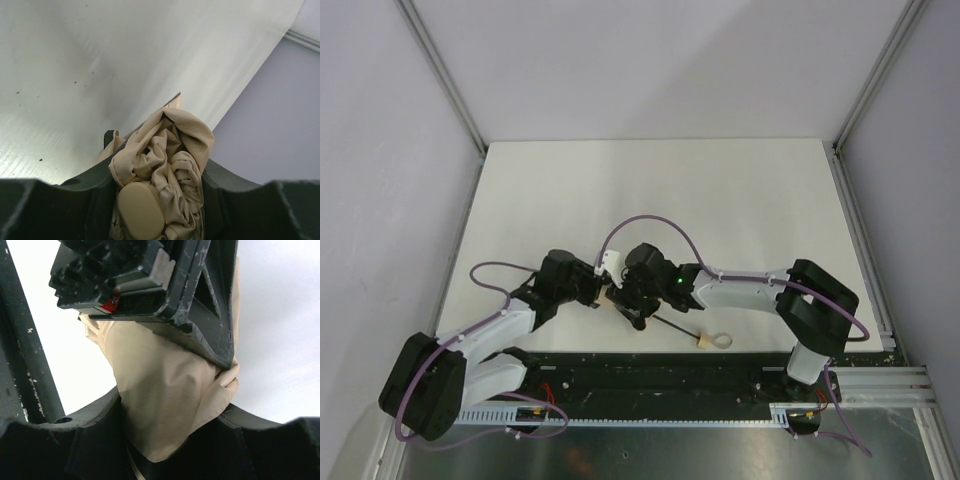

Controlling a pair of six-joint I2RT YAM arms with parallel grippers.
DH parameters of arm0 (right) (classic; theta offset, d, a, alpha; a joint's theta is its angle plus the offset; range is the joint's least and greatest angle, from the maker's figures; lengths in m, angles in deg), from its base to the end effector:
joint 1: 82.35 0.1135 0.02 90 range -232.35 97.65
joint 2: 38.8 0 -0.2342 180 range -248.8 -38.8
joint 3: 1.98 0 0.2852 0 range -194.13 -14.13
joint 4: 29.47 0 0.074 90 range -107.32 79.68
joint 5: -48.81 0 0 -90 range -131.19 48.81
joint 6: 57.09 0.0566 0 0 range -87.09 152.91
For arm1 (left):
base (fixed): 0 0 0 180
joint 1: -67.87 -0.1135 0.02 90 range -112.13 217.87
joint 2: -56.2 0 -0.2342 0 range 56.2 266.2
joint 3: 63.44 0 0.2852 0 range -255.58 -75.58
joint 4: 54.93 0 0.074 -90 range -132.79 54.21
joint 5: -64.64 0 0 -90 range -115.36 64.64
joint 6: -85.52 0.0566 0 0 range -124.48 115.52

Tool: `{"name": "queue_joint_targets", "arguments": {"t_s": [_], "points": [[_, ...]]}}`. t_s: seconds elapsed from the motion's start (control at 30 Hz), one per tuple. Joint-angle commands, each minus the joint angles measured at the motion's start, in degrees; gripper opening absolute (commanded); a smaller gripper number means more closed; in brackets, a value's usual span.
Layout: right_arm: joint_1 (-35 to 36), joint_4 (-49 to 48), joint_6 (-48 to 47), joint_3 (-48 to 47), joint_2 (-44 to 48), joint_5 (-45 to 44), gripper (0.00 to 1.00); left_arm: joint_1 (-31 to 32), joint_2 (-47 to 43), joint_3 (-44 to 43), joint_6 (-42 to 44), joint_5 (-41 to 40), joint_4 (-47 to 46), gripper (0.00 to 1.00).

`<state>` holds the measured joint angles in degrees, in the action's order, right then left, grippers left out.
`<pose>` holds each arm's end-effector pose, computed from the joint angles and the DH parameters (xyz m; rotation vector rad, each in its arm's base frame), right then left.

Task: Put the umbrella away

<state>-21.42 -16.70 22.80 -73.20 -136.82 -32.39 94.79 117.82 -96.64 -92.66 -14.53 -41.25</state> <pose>0.1904 0.3603 0.1340 -1.4238 1.8491 0.6333 0.2231 -0.1252 0.0969 -1.2412 2.3129 -1.1164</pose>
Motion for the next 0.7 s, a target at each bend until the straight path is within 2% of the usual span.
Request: {"name": "queue_joint_targets", "arguments": {"t_s": [0.0,0.2,0.4,0.5,0.53,0.57,0.63,0.67], "points": [[0.9,3.6,-7.7,-3.3,-1.0,-9.2,0.53,-0.2,-0.4,-3.7,-3.0,6.7,2.8,0.00],[3.8,4.7,-13.0,-6.8,-5.2,-18.1,0.55,-0.2,-0.3,-4.5,-3.9,9.6,5.9,0.00],[4.0,3.8,-14.4,-7.2,-7.0,-18.0,0.58,-0.2,-1.1,-5.4,-3.6,10.5,7.5,0.00],[3.3,2.7,-14.4,-7.2,-8.2,-17.4,0.55,-0.2,-1.5,-5.7,-3.4,11.0,8.1,0.00],[3.1,2.5,-14.3,-7.1,-8.6,-17.4,0.51,-0.2,-1.6,-5.8,-3.4,11.2,8.2,0.00],[2.9,2.2,-14.1,-7.1,-8.9,-17.1,0.41,-0.2,-1.9,-6.0,-3.4,11.3,8.4,0.00],[2.6,2.0,-13.4,-7.2,-9.1,-15.1,0.16,-0.2,-2.3,-6.3,-2.9,11.0,8.6,0.00],[2.5,1.9,-12.7,-7.1,-9.1,-13.7,0.08,-0.2,-2.5,-6.7,-2.1,10.3,8.6,0.00]]}}
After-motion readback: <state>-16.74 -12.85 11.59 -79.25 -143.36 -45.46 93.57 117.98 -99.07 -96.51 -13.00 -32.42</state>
